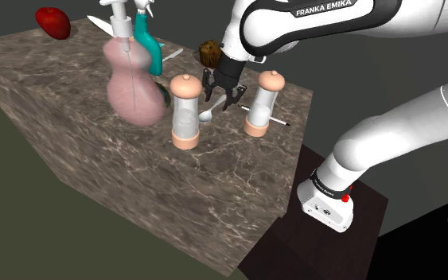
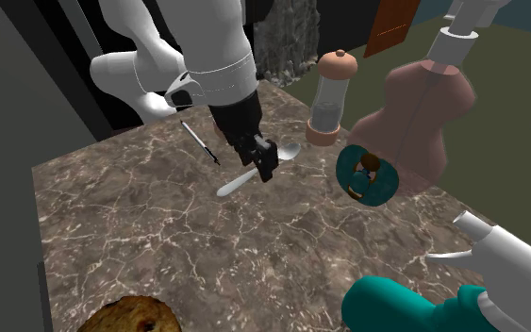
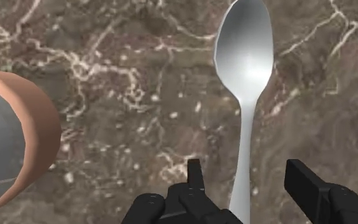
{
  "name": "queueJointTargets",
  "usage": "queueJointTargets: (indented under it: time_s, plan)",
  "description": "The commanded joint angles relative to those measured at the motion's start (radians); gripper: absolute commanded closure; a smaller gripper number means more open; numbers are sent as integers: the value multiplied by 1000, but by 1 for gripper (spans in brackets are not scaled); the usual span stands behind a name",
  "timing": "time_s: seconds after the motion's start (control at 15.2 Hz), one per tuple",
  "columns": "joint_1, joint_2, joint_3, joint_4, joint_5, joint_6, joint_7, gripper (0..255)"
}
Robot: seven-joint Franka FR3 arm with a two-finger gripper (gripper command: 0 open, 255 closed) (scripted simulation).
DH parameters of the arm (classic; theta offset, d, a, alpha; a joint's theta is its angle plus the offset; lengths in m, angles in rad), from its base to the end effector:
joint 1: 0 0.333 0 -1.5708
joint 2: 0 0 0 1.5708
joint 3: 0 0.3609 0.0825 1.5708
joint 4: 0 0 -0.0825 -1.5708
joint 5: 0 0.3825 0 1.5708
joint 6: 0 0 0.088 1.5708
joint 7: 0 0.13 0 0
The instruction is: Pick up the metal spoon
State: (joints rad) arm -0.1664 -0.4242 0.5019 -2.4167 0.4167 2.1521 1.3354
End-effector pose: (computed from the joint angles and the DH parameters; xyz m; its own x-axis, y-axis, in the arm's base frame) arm 0.3921 0.1767 0.4771 0.3365 -0.9310 -0.1418 -0.9369 -0.3158 -0.1500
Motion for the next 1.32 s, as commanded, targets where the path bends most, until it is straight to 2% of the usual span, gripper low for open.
queueJointTargets:
  time_s: [0.0,0.53,1.25]
  plan:
    - [0,0,1,-1,1,2,0,255]
    - [0,1,1,0,0,1,0,255]
    - [-8,-39,-31,116,-23,-153,23,255]
